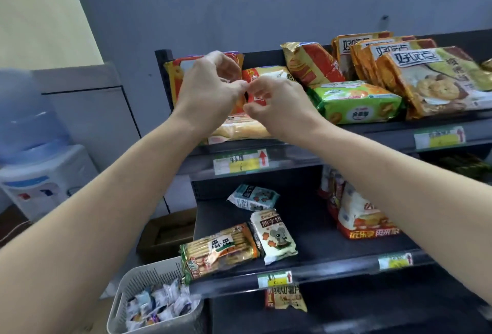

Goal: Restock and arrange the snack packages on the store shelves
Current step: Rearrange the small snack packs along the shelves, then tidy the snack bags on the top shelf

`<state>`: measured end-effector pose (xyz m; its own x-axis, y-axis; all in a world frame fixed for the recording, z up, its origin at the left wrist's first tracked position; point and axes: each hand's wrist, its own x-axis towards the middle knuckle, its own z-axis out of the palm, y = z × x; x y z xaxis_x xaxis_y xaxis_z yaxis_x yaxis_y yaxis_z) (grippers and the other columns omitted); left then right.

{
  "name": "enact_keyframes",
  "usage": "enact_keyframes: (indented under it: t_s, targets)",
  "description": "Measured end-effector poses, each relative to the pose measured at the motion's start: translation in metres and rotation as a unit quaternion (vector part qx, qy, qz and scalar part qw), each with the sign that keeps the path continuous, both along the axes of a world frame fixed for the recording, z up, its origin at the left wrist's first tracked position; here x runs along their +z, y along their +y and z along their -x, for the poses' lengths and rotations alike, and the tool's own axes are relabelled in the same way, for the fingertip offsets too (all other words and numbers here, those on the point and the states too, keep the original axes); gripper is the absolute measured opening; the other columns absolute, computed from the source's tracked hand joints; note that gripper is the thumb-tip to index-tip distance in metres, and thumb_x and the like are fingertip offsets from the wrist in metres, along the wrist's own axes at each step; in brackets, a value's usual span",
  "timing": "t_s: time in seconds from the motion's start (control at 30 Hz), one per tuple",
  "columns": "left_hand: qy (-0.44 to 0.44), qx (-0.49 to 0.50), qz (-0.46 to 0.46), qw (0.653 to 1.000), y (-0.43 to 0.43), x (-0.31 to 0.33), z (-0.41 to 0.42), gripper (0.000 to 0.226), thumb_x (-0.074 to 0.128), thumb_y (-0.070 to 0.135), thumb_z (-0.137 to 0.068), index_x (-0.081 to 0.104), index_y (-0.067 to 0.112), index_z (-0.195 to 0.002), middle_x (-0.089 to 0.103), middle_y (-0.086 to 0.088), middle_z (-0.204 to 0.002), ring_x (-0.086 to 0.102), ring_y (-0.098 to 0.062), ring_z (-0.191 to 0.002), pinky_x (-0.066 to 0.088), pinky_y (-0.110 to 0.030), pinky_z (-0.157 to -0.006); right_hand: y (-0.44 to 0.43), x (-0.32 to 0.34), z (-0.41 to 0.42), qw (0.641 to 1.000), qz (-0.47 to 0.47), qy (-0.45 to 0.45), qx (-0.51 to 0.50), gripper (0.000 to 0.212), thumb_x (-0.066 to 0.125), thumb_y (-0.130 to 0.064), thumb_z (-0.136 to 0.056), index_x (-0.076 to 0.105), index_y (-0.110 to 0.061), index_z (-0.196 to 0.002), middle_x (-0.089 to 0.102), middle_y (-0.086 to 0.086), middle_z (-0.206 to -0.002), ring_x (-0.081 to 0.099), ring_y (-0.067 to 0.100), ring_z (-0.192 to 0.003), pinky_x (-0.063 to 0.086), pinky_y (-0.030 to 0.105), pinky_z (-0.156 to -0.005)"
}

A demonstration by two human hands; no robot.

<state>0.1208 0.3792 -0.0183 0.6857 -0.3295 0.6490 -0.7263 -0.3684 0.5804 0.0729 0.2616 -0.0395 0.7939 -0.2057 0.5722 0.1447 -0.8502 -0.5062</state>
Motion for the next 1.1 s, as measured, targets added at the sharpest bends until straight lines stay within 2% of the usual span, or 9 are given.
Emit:
enact_keyframes:
  t_s: [0.13, 0.23, 0.33, 0.4, 0.47, 0.6, 0.77, 0.93, 1.1]
  targets:
    - [0.011, -0.053, -0.015, 0.998, -0.021, -0.008, 0.045, 0.015, 0.067, 0.017, -0.084, 0.063, 0.013, -0.098, 0.067, 0.002, -0.093, 0.066, -0.011, -0.085, 0.055, -0.027, -0.079, -0.024, -0.008, 0.041, 1.0, -0.001, -0.009, 0.004, 0.027, 0.06, -0.021, -0.088, 0.064, -0.016, -0.113, 0.067, 0.001, -0.107, 0.059, 0.015, -0.101, 0.045, 0.024, -0.087]
    - [0.025, -0.092, -0.031, 0.995, -0.041, -0.017, 0.074, 0.011, 0.066, 0.015, -0.084, 0.063, 0.016, -0.095, 0.068, 0.006, -0.086, 0.066, -0.005, -0.079, 0.054, -0.018, -0.071, -0.046, -0.015, 0.075, 1.0, 0.005, -0.006, 0.001, 0.021, 0.059, -0.018, -0.087, 0.067, -0.015, -0.107, 0.066, -0.003, -0.098, 0.058, 0.012, -0.093, 0.046, 0.018, -0.077]
    - [0.05, -0.14, -0.047, 0.988, -0.07, -0.029, 0.1, 0.01, 0.067, 0.015, -0.084, 0.064, 0.018, -0.093, 0.067, 0.009, -0.08, 0.063, 0.001, -0.069, 0.047, -0.009, -0.059, -0.076, -0.025, 0.11, 1.0, 0.006, 0.012, -0.024, 0.019, 0.059, -0.019, -0.088, 0.069, -0.014, -0.103, 0.069, -0.002, -0.097, 0.061, 0.012, -0.093, 0.049, 0.026, -0.082]
    - [0.06, -0.165, -0.063, 0.982, -0.093, -0.036, 0.116, 0.009, 0.067, 0.017, -0.084, 0.065, 0.018, -0.093, 0.066, 0.01, -0.078, 0.061, 0.002, -0.068, 0.044, -0.006, -0.057, -0.102, -0.031, 0.133, 0.998, 0.004, 0.031, -0.049, 0.019, 0.06, -0.022, -0.089, 0.069, -0.016, -0.105, 0.068, -0.004, -0.098, 0.061, 0.008, -0.093, 0.049, 0.021, -0.08]
    - [0.072, -0.187, -0.076, 0.977, -0.118, -0.043, 0.131, 0.008, 0.067, 0.017, -0.085, 0.065, 0.018, -0.092, 0.063, 0.012, -0.075, 0.058, 0.003, -0.065, 0.041, -0.004, -0.053, -0.131, -0.037, 0.158, 0.995, -0.007, 0.05, -0.083, 0.021, 0.062, -0.024, -0.088, 0.069, -0.018, -0.108, 0.068, -0.005, -0.1, 0.061, 0.007, -0.093, 0.047, 0.016, -0.079]
    - [0.104, -0.219, -0.098, 0.965, -0.17, -0.057, 0.158, 0.007, 0.066, 0.017, -0.086, 0.064, 0.017, -0.093, 0.062, 0.01, -0.075, 0.058, 0.0, -0.067, 0.044, -0.008, -0.057, -0.19, -0.049, 0.207, 0.983, -0.035, 0.076, -0.163, 0.021, 0.063, -0.021, -0.087, 0.07, -0.016, -0.106, 0.069, 0.0, -0.102, 0.063, 0.01, -0.095, 0.047, 0.022, -0.085]
    - [0.126, -0.236, -0.126, 0.955, -0.224, -0.077, 0.188, 0.008, 0.065, 0.016, -0.085, 0.065, 0.018, -0.093, 0.06, 0.011, -0.074, 0.054, 0.0, -0.064, 0.043, -0.007, -0.057, -0.251, -0.064, 0.26, 0.968, -0.073, 0.085, -0.226, 0.02, 0.063, -0.019, -0.087, 0.07, -0.016, -0.105, 0.07, 0.001, -0.104, 0.062, 0.012, -0.096, 0.044, 0.022, -0.087]
    - [0.143, -0.229, -0.157, 0.95, -0.267, -0.095, 0.212, 0.01, 0.063, 0.016, -0.086, 0.066, 0.018, -0.095, 0.065, 0.008, -0.084, 0.057, -0.003, -0.073, 0.045, -0.015, -0.066, -0.289, -0.076, 0.298, 0.962, -0.103, 0.091, -0.235, 0.021, 0.061, -0.019, -0.088, 0.069, -0.014, -0.107, 0.067, -0.001, -0.102, 0.062, 0.012, -0.097, 0.044, 0.021, -0.085]
    - [0.169, -0.21, -0.186, 0.945, -0.292, -0.109, 0.226, 0.01, 0.06, 0.013, -0.088, 0.066, 0.015, -0.096, 0.065, 0.004, -0.074, 0.055, -0.002, -0.062, 0.041, -0.005, -0.049, -0.315, -0.087, 0.318, 0.958, -0.123, 0.106, -0.237, 0.02, 0.06, -0.02, -0.089, 0.069, -0.015, -0.106, 0.066, -0.003, -0.1, 0.06, 0.01, -0.096, 0.04, 0.019, -0.082]
